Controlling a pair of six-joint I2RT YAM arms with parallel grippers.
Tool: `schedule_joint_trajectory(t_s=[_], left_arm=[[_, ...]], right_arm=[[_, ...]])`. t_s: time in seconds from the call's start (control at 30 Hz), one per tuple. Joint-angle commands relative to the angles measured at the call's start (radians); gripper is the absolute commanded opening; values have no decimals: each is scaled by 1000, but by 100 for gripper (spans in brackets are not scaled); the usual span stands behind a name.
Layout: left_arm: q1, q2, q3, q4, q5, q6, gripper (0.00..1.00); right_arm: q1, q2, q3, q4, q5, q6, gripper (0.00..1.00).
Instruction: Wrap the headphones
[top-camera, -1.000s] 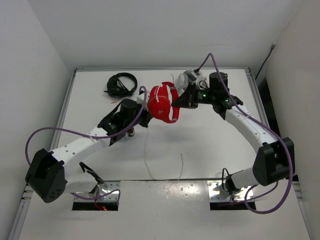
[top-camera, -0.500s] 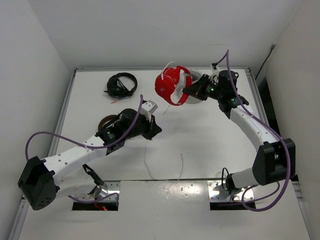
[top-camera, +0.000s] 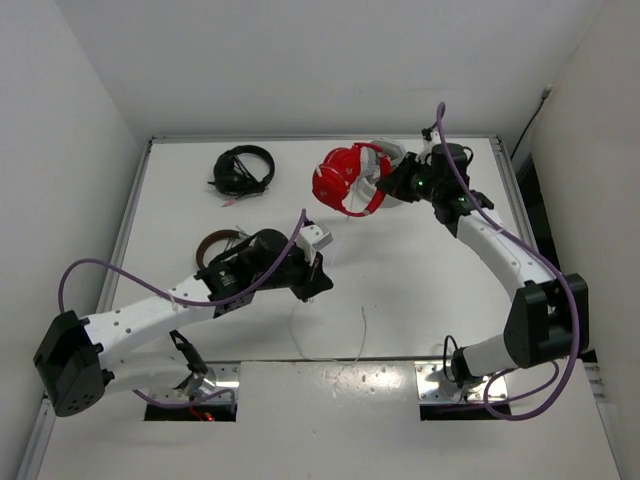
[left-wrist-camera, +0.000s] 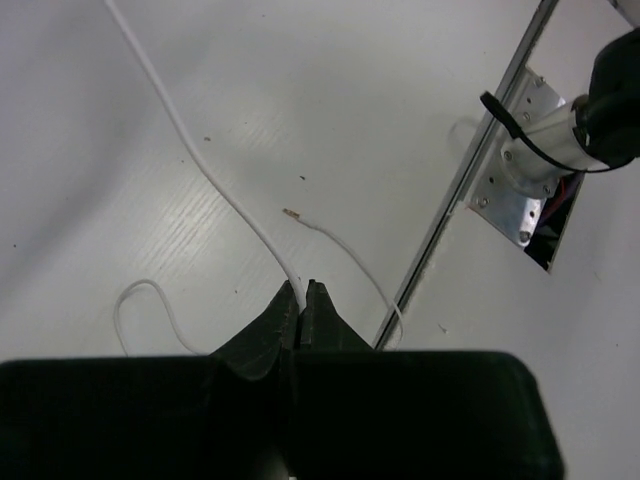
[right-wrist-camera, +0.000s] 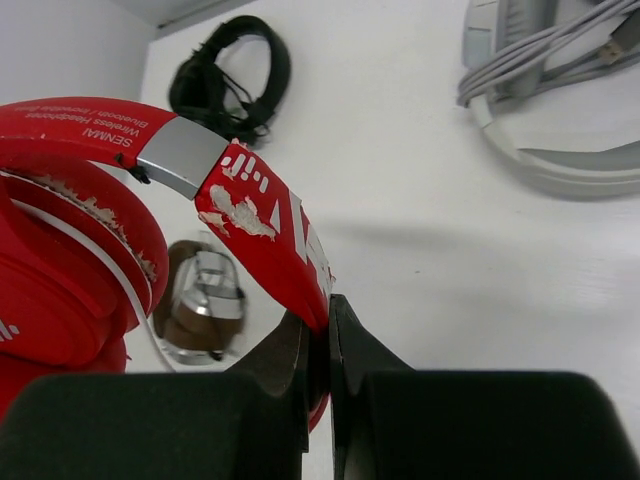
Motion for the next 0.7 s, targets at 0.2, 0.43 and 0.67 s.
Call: schedule_joint_trajectory(t_s=[0.2,0.43,0.67], left_arm=[[-52,-75,133,-81,-41,195,0],[-52,-134,205,-165,-122,365,0],[-32,-114,273,-176,-265,508,0]], right_arm=[[-22,-24,27,-7,63,-296,0],[0,-56,7,-87,174,-553,0],[202,-76,-2,-196,353,-756,0]])
